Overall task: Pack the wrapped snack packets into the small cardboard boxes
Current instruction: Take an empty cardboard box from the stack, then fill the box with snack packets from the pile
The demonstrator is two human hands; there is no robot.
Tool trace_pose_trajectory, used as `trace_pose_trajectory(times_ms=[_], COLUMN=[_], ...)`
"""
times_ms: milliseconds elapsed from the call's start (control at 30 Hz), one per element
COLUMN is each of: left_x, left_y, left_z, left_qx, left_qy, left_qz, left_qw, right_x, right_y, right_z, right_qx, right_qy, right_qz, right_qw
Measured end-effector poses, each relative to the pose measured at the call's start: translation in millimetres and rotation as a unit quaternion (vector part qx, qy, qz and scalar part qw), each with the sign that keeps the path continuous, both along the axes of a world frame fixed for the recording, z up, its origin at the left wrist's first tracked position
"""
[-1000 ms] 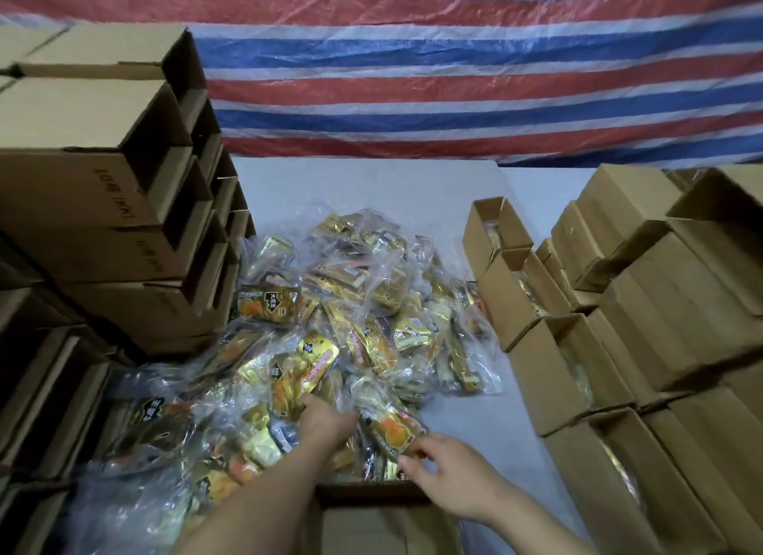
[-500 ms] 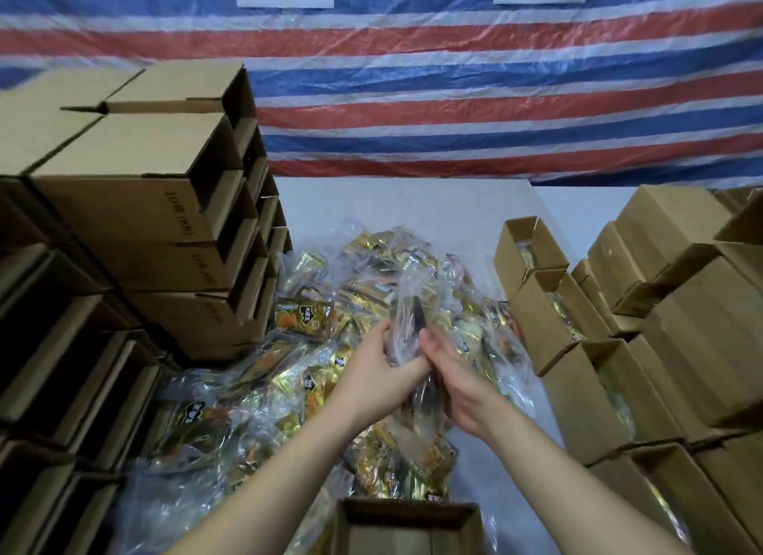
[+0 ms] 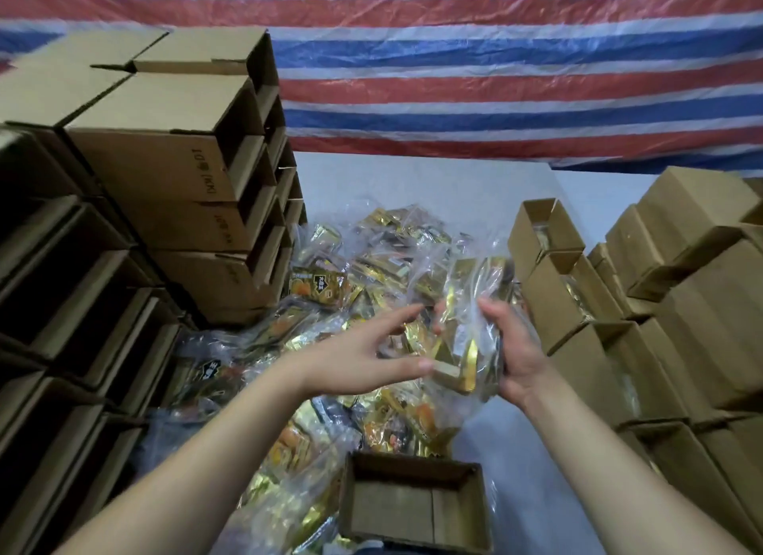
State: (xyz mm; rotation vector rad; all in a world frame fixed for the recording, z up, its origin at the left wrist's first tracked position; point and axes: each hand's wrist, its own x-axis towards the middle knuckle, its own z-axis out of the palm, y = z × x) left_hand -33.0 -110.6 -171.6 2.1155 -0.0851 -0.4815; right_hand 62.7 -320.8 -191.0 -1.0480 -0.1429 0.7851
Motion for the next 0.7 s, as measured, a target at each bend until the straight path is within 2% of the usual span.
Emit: trace_pose_trajectory(times_ms=[67, 167, 233, 333, 400, 500, 533, 600, 700], left_x=[-19.9, -51.4, -68.3, -80.2, -81.3, -83.2, -84.0, -84.5, -83.9], left_y=[11.9, 14.7, 9.9, 3.1, 3.5, 4.8, 4.3, 1.0, -3.6], left_z=[-26.7, -81.5, -111.2, -132.6, -136.5, -137.9, -137.8, -138.2, -142.7], left_qx=[0.045, 0.122, 0.117, 0.092, 0.069, 0.028, 0.015, 0.007, 0.016], left_qy=[0.051, 0.131, 0.16, 0.159, 0.149, 0.142, 0.14, 0.132, 0.122], left_qz=[-0.024, -0.071, -0.071, -0.012, 0.019, 0.036, 0.04, 0.047, 0.067], left_qw=[0.997, 0.981, 0.978, 0.983, 0.986, 0.989, 0.989, 0.99, 0.99], right_x=[-0.5, -10.9, -21.3, -43.7, -57.4, -71.4, -75.1, -84.0, -94.8], right_y=[-13.1, -20.7, -19.8, -12.7, -6.5, -2.9, -2.9, -2.1, 9.0], right_z=[-0.4, -5.7, -12.7, -25.0, -33.8, -52.0, -57.7, -69.8, -85.3], right_qx=[-0.012, -0.043, -0.071, -0.165, -0.239, -0.337, -0.36, -0.384, -0.397], right_qy=[-0.025, -0.051, -0.076, -0.092, -0.159, -0.296, -0.317, -0.33, -0.303], right_qz=[0.042, 0.182, 0.254, 0.31, 0.383, 0.478, 0.493, 0.513, 0.529], right_qw=[0.999, 0.981, 0.962, 0.932, 0.878, 0.755, 0.726, 0.693, 0.686])
